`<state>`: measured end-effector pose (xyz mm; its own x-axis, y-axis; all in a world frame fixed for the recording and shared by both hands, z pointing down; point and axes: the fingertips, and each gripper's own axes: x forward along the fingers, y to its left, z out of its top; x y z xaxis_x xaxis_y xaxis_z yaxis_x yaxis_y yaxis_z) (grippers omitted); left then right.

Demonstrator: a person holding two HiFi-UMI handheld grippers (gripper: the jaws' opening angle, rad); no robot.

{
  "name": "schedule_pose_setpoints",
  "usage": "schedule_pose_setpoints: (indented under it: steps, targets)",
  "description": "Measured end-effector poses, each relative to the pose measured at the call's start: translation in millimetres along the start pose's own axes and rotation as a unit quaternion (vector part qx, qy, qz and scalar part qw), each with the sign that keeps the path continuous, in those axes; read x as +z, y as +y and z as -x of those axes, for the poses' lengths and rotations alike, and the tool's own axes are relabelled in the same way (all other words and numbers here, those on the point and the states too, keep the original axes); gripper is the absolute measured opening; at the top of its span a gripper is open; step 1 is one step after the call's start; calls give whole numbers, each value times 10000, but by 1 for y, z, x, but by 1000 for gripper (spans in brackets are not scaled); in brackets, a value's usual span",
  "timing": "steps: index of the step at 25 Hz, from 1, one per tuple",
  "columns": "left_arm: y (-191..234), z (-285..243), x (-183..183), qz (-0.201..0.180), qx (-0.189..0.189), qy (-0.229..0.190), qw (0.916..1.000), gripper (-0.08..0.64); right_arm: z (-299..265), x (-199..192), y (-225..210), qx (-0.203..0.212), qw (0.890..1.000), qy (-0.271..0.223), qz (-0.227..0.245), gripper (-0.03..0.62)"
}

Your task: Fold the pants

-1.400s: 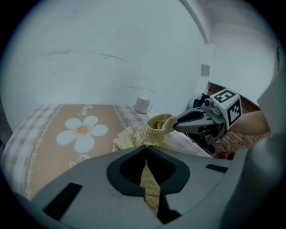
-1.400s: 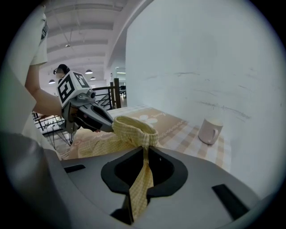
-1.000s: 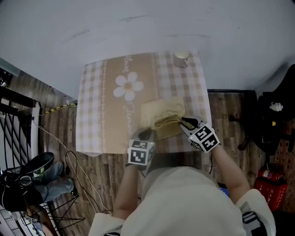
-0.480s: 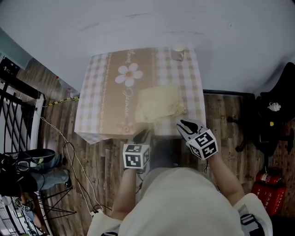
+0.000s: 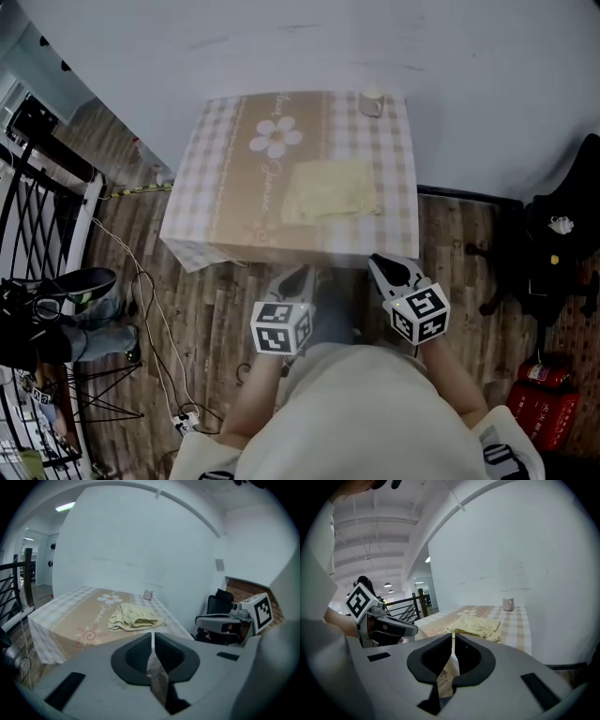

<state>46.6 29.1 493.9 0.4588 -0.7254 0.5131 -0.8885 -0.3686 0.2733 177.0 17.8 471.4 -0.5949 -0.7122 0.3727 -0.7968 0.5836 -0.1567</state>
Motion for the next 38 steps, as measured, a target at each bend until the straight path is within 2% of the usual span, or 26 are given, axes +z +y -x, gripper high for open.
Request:
schedule_pose_setpoints:
  steps: [5,13,22,38]
  targets:
    - [-16,12,-4,18,-47,-212,9998,15,15,-4,10,4,9999,-91,-46,12]
    - [-33,14,-7,-65,-167,-219,9996,15,27,-8,15,42,9999,-116,-50,5]
    - [-31,17,-7,-58,-141,-249,9996,15,28,-2,21,145,9996,-240,-57,0]
    - [-29,20,-15,-55,-152,-175,9997,15,29,-8,20,-29,9997,-212,-66,0]
